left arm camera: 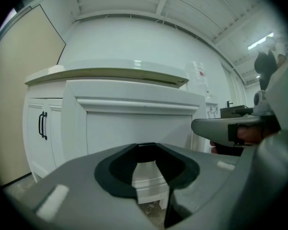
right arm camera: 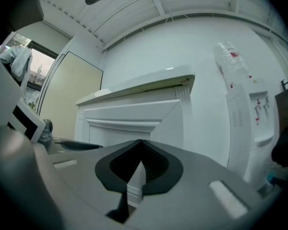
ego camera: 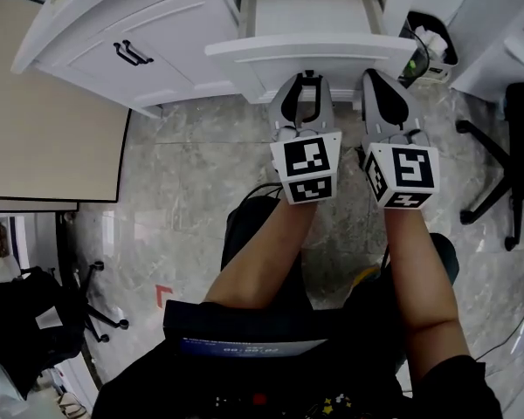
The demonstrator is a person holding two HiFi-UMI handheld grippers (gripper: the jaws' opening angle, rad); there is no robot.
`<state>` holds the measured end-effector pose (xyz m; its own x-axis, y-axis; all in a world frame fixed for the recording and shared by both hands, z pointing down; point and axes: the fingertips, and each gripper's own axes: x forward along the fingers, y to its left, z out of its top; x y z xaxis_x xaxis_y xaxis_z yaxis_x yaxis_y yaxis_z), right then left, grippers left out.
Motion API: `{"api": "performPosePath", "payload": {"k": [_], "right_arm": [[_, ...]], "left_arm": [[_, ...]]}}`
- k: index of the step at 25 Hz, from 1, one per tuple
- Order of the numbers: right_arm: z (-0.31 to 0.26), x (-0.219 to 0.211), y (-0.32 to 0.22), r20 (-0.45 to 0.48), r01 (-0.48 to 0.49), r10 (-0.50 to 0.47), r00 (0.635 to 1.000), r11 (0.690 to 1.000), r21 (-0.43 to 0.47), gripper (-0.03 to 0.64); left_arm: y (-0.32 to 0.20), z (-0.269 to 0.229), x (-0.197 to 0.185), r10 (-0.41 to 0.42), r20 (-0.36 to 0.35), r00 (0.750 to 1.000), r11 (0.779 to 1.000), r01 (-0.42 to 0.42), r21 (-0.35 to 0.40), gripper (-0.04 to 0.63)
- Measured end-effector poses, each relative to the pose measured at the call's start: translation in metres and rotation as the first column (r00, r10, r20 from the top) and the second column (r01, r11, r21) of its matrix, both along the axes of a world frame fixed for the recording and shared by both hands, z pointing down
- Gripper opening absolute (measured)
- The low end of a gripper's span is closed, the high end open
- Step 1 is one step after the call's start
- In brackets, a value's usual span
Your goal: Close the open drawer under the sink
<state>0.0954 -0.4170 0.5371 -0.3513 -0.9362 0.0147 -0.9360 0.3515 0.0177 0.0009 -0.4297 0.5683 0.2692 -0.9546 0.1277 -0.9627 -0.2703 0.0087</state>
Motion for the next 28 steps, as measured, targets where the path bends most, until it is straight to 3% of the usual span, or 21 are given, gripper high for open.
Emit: {"api": "performPosePath", "payload": {"k": [8, 14, 28], "right_arm": [[0.004, -0.01, -0.025, -0.03, -0.031, 0.031, 0.999, 1.0, -0.002, 0.025], [0.005, -0.014, -0.063, 0.012, -0.041, 0.041, 0.999, 0.999, -0.017, 0.025], [0.018, 0.004, -0.129, -0.001, -0.106, 0.107, 0.994, 0.989, -0.106, 0.025]], "left_arm": [[-0.037, -0.001, -0.003, -0.001, -0.009, 1.0, 1.0, 0.0, -0.01, 0.126], [-0.078, -0.001, -0.002, 0.002, -0.002, 1.0, 1.0, -0.002, -0.015, 0.126], [-0.148, -0.004, 0.0, 0.006, 0.009, 1.0, 0.999, -0.005, -0.041, 0.132]]}}
